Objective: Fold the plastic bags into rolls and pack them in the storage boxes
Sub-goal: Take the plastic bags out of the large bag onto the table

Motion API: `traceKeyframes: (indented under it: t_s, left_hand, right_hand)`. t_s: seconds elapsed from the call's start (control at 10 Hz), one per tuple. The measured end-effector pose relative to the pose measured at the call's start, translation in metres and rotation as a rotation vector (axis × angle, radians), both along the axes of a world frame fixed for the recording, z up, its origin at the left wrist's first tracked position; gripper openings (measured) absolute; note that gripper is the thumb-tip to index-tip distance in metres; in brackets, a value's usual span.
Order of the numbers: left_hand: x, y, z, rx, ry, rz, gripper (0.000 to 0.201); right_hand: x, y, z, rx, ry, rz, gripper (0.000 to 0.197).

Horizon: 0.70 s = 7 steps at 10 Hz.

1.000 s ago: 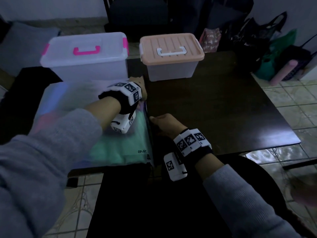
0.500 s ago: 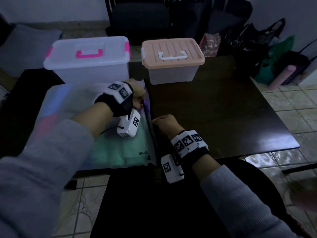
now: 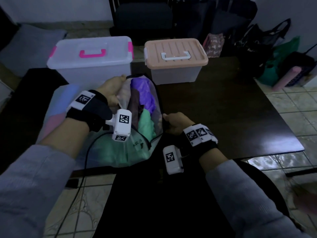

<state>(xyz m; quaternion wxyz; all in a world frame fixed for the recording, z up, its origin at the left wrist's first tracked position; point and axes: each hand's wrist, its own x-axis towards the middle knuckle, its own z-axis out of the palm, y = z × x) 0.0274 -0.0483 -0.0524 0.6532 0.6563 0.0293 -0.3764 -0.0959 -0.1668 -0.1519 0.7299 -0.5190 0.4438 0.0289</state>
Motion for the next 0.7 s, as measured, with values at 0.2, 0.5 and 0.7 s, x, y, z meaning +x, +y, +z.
traceKeyframes:
  t_s: [0.2,0.5,0.7]
  left_hand:
    - [-0.017,-0.031,-0.01,-0.129,0.047,0.013,0.046]
    - [-0.045,-0.067,-0.055,-0.034,0.036,-0.139,0.039]
    - [-0.042,-0.063,-0.061,0.015,0.032,-0.142,0.044]
  right_hand:
    - [-0.035,-0.053,0.012,0.262,-0.032,-0.185,0.034]
    - [-0.076,-0.093,0.018,-0.292,0.202,0.002,0.025]
    - [-0.06,-0.065,0.054,-0.918,0.105,0.166,0.023]
